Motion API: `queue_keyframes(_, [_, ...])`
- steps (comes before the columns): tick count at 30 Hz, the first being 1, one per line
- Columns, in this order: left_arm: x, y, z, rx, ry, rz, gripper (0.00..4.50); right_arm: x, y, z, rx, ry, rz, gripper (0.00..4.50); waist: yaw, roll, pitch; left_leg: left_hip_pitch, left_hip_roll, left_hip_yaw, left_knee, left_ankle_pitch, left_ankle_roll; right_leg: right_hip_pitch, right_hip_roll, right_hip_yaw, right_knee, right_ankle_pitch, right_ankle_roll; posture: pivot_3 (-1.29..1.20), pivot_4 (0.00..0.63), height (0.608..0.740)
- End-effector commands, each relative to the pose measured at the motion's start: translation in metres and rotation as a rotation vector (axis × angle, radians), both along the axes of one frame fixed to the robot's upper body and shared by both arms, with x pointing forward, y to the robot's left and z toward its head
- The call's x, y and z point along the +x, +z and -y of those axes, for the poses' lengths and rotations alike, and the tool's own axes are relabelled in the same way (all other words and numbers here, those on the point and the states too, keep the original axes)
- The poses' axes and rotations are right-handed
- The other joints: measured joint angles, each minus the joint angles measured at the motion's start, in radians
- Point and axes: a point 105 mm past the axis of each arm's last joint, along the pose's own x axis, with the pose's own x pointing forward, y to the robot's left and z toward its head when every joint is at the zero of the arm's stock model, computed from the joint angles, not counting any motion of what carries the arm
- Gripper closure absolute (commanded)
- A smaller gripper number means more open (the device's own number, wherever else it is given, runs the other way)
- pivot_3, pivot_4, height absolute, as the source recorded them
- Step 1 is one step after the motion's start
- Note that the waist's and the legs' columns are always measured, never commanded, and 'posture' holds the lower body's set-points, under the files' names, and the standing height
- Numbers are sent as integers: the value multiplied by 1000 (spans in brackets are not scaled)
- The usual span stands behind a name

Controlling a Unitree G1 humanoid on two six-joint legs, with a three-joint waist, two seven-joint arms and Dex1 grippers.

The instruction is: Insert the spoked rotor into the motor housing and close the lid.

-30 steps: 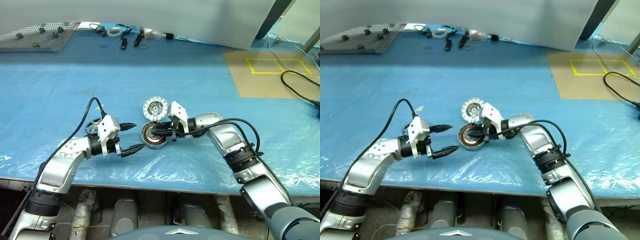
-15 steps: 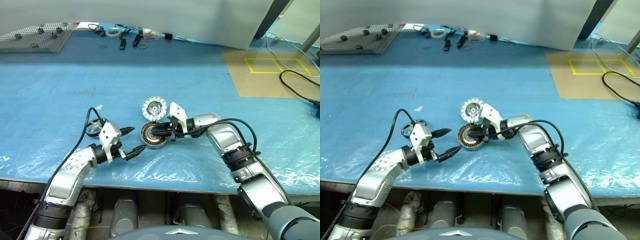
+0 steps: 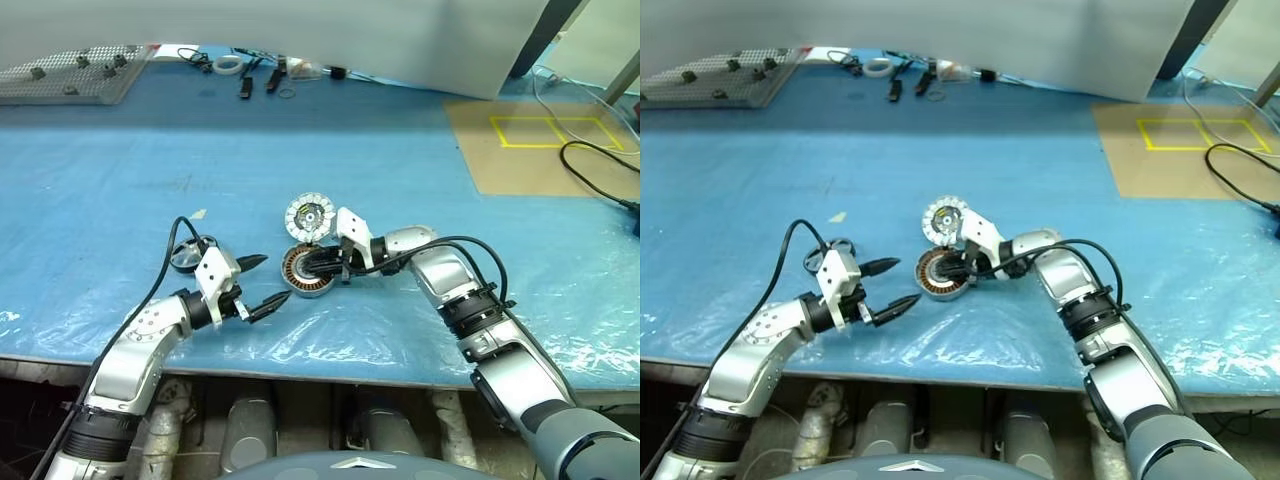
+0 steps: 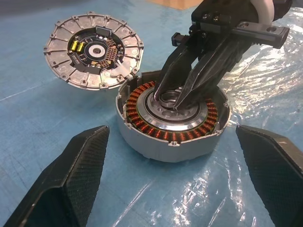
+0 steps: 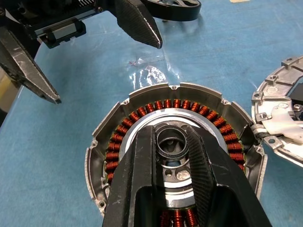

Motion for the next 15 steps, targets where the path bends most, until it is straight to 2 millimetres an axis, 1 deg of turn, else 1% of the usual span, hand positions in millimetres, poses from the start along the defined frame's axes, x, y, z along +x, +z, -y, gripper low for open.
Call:
queue_keyframes(1, [0,8,-2,6,-9,47,0,-3,1,-2,-22,39,18,3926,0,0,0,0,0,0,0,0,0,0,0,0,0,0,0,0,150,740])
queue_keyframes(8, [2,6,-3,7,-3,46,0,3,-1,-3,-25,20,51,3926,0,0,0,0,0,0,0,0,0,0,0,0,0,0,0,0,150,740])
queue_keyframes(15, [3,3,-6,11,-1,43,0,1,-1,1,-41,33,65,3926,0,0,0,0,0,0,0,0,0,0,0,0,1,0,0,0,150,740])
